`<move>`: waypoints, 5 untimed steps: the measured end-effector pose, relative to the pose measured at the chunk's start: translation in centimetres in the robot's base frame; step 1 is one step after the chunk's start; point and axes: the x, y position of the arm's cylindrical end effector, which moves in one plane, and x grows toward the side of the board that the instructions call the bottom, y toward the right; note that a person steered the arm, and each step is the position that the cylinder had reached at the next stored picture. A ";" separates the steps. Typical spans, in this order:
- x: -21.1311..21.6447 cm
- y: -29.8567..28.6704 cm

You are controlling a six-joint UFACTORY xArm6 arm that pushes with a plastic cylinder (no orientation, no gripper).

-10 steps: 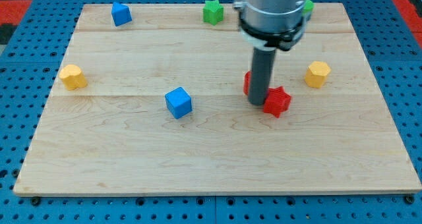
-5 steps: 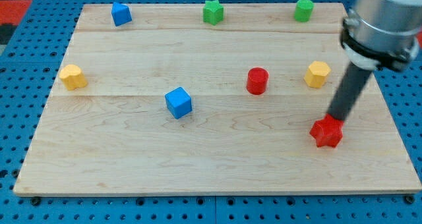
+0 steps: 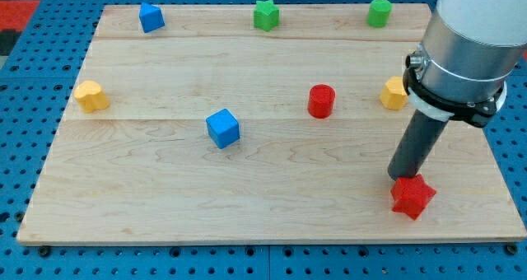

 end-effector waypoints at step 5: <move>-0.1 -1.3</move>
